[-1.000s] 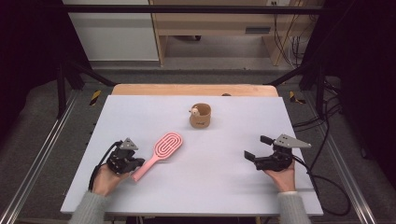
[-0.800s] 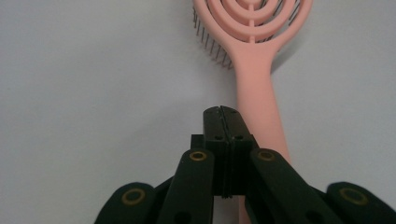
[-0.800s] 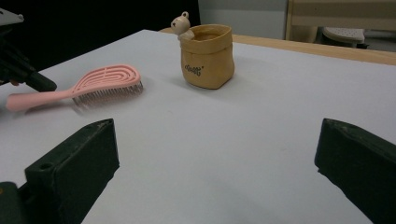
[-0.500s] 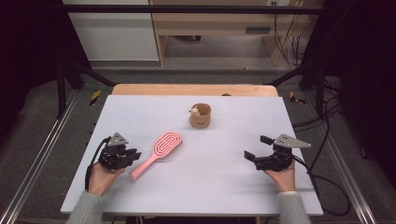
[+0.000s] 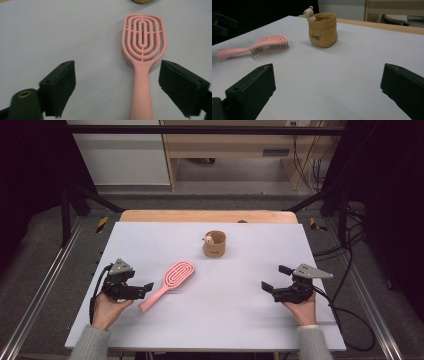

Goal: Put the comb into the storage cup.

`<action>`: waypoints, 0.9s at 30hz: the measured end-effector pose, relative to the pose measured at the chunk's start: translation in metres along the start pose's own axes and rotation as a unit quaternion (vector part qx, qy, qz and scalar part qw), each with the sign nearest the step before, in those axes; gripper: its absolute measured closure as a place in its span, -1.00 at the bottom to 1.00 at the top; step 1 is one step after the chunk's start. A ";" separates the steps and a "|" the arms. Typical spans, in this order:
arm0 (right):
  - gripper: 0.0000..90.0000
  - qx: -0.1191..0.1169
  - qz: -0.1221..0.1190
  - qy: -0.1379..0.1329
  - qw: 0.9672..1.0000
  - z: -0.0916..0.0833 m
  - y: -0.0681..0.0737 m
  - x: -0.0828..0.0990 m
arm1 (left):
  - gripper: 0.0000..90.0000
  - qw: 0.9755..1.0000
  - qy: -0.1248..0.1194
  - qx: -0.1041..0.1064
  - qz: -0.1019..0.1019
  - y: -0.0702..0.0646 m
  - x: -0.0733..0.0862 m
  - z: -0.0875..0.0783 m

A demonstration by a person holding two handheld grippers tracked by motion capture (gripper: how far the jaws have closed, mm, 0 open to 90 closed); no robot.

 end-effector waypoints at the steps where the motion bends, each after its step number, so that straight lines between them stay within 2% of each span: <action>1: -1.00 0.000 0.000 0.000 1.000 0.000 0.000 0.000 | -0.86 1.000 -0.001 0.000 0.000 -0.001 -0.001 -0.001; 6: -1.00 0.000 0.000 0.000 1.000 0.000 0.000 0.000 | -0.98 1.000 -0.005 0.000 0.002 -0.004 -0.004 -0.003; 12: -0.99 -0.001 -0.001 0.002 1.000 0.000 0.000 0.000 | -1.00 1.000 -0.011 0.003 0.010 -0.007 -0.009 -0.006; 27: -1.00 0.001 -0.002 0.003 1.000 0.000 0.000 0.001 | -1.00 0.999 0.007 0.019 0.035 -0.022 -0.022 -0.001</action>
Point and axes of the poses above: each handheld gripper's, and its own axes: z roughly forward along the jaws, x roughly out of its underside, y roughly to its left, the point moved 6 cm from there along z, roughly forward along the jaws, and after that the axes turned 4 degrees about y, right-handed, at the moved point
